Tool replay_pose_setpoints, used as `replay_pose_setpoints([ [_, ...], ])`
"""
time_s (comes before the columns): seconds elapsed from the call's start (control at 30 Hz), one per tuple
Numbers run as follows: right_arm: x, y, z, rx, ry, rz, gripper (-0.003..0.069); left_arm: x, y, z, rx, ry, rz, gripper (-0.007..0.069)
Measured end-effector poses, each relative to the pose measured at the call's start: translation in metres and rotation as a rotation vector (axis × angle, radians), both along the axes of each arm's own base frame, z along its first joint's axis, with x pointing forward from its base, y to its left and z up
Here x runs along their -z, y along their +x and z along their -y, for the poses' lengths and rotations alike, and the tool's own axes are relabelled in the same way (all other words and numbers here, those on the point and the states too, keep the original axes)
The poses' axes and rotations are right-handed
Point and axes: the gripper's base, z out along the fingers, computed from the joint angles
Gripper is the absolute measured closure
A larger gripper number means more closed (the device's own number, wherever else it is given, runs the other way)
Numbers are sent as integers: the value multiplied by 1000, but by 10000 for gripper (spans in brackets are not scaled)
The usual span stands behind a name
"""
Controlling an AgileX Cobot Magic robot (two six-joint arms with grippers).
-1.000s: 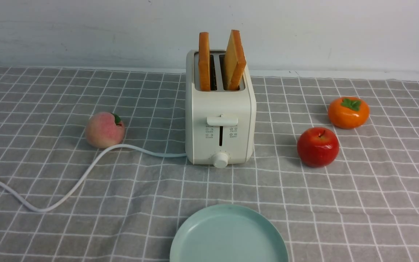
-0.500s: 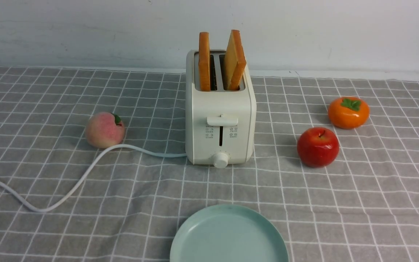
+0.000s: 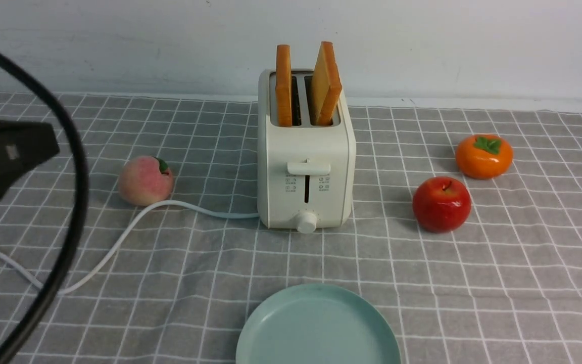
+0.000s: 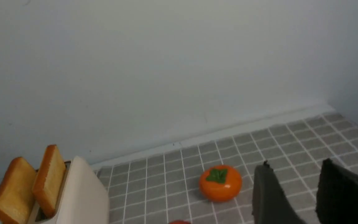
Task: Take toasted bread from bread machine on grey coffee table place on plate.
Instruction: 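Grasp the toast slice in the toaster and pull it up out of the slot with the right gripper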
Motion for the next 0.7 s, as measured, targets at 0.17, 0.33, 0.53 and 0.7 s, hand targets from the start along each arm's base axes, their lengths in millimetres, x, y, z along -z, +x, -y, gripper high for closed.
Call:
replay_pose_setpoints([
  [0.17, 40, 44, -12, -62, 168, -258, 419, 11, 3, 4, 40, -7, -103, 387],
  [0.33, 47, 89, -42, -262, 147, -379, 419, 23, 1, 12, 90, 0, -135, 387],
  [0.53, 35, 171, -101, -571, 119, -387, 414, 34, -4, 28, 196, 12, -184, 387],
  [0.7, 31, 236, -136, -683, 123, -386, 369, 36, -7, 31, 225, 14, -220, 387],
])
